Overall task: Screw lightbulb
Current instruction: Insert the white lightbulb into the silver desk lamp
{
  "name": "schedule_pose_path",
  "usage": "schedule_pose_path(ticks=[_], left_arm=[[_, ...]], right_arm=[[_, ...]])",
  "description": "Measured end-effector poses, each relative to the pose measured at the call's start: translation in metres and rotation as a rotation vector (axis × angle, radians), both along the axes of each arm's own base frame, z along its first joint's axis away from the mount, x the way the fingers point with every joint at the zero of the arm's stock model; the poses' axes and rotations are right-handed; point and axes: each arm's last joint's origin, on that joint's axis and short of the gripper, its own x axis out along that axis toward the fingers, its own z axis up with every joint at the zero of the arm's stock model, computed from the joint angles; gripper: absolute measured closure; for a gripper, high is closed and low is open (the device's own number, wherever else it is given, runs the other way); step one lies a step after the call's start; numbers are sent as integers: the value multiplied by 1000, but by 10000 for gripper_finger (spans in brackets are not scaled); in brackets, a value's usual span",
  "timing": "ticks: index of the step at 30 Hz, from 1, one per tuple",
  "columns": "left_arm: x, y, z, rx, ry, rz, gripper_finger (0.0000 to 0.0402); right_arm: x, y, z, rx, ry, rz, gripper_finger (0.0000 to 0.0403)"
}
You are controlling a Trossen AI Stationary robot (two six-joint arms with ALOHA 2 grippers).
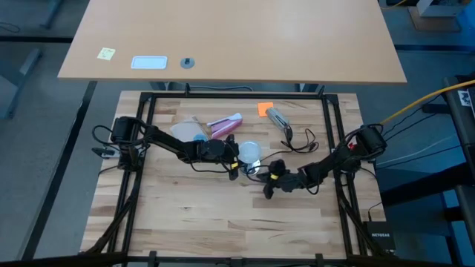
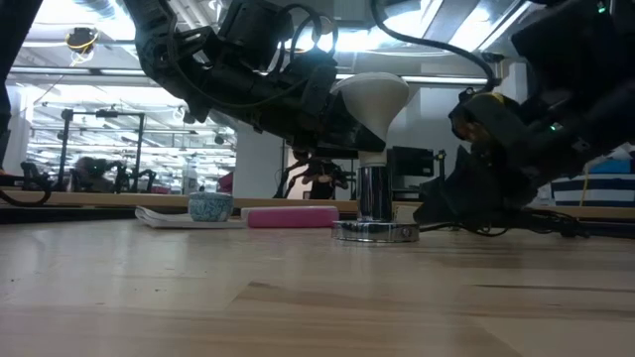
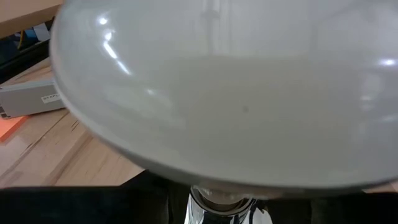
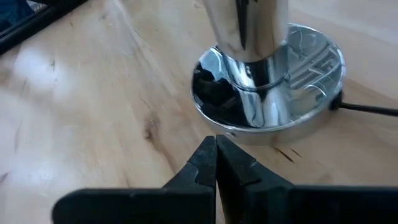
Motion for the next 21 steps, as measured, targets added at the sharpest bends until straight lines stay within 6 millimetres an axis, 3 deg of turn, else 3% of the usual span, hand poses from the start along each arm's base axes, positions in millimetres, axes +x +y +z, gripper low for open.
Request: schedule_pose_path(ticks=[5, 12, 21], left_arm=[[0, 0, 0, 0, 0, 0, 251], [0, 0, 0, 0, 0, 0, 251], [0, 0, 0, 0, 0, 0, 251]], right_arm=[[10, 4, 7, 11, -13, 13, 398], [19, 8, 9, -33, 94, 15, 398], [23, 9, 12, -54, 103, -6, 398]])
